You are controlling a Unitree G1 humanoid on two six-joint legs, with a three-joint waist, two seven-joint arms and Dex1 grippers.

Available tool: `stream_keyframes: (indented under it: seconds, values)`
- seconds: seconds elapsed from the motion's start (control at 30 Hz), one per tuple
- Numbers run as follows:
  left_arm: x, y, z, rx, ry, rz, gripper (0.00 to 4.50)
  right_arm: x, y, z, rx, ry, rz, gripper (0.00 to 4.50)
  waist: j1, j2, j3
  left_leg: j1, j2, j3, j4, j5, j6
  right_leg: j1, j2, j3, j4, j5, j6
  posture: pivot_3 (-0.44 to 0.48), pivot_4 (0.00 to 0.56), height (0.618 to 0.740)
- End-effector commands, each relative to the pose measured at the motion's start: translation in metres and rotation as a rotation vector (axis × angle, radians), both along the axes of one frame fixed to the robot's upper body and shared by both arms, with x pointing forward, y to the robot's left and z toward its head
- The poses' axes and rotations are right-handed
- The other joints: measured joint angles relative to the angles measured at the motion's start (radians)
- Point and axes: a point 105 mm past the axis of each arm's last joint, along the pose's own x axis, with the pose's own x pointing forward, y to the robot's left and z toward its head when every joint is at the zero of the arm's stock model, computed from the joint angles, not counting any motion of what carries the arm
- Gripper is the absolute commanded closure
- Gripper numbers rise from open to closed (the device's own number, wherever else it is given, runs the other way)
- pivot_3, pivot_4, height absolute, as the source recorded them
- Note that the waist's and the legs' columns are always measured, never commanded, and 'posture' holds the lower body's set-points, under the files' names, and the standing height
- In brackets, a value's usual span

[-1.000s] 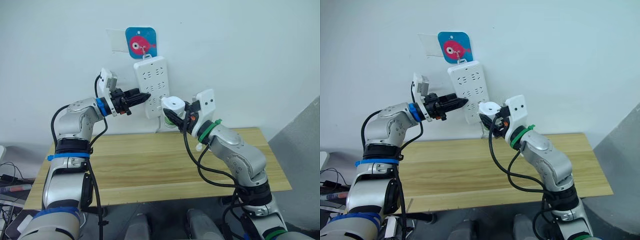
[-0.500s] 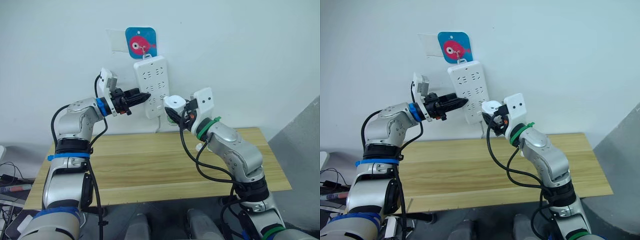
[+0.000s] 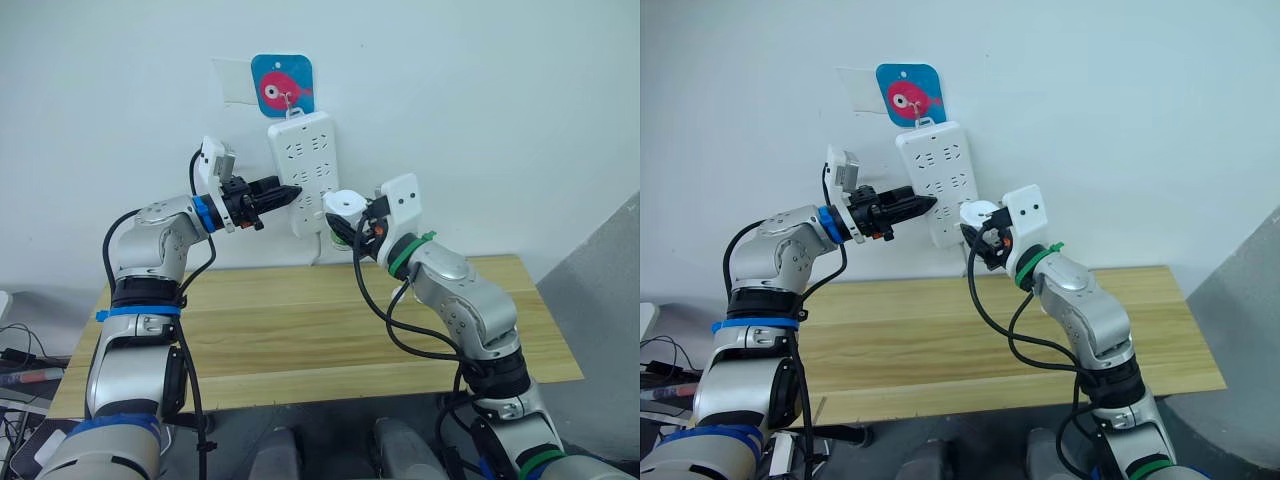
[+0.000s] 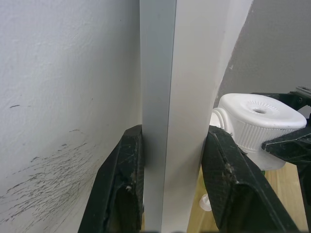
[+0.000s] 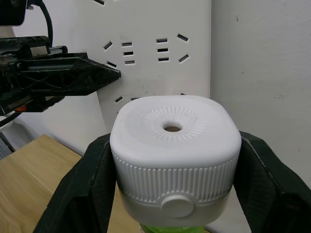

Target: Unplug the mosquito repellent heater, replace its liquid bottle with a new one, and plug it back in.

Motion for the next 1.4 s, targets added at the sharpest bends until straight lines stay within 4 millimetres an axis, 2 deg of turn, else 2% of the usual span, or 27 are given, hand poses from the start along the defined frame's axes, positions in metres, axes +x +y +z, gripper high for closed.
stream_keyframes:
  seconds: [0.03, 0.47, 1.17, 1.4]
  values:
    - [-0.005, -0.004, 0.025, -0.022, -0.104, -0.022, 3.19, -0.003, 0.005, 0.019, 0.021, -0.078, 0.017, 1.58, 0.0, 0.0, 0.0, 0.0, 0.0, 0.0, 0.0, 0.0, 0.0, 0.0, 0.0, 0.0, 0.0, 0.0, 0.0, -0.064, 0.111, 0.74]
    - [-0.005, -0.007, 0.028, -0.037, -0.102, -0.033, 3.19, -0.001, 0.024, 0.016, 0.033, -0.064, 0.043, 1.58, -0.001, 0.0, 0.0, 0.0, 0.0, 0.0, 0.0, 0.0, 0.0, 0.0, 0.0, 0.0, 0.0, 0.0, 0.0, -0.066, 0.116, 0.74]
    - [-0.007, -0.01, 0.029, -0.052, -0.098, -0.045, 3.19, 0.009, 0.043, 0.013, 0.021, -0.06, 0.053, 1.58, -0.004, 0.0, 0.0, 0.002, 0.001, 0.0, 0.0, 0.002, -0.002, 0.0, 0.002, 0.001, 0.001, 0.001, -0.001, -0.057, 0.125, 0.74]
    - [-0.008, -0.009, 0.029, -0.06, -0.096, -0.046, 3.19, 0.006, 0.053, 0.009, 0.033, -0.042, 0.079, 1.58, -0.01, 0.0, 0.0, 0.002, 0.002, 0.0, -0.001, 0.002, -0.002, 0.0, 0.002, 0.001, 0.001, 0.001, -0.001, -0.05, 0.124, 0.74]
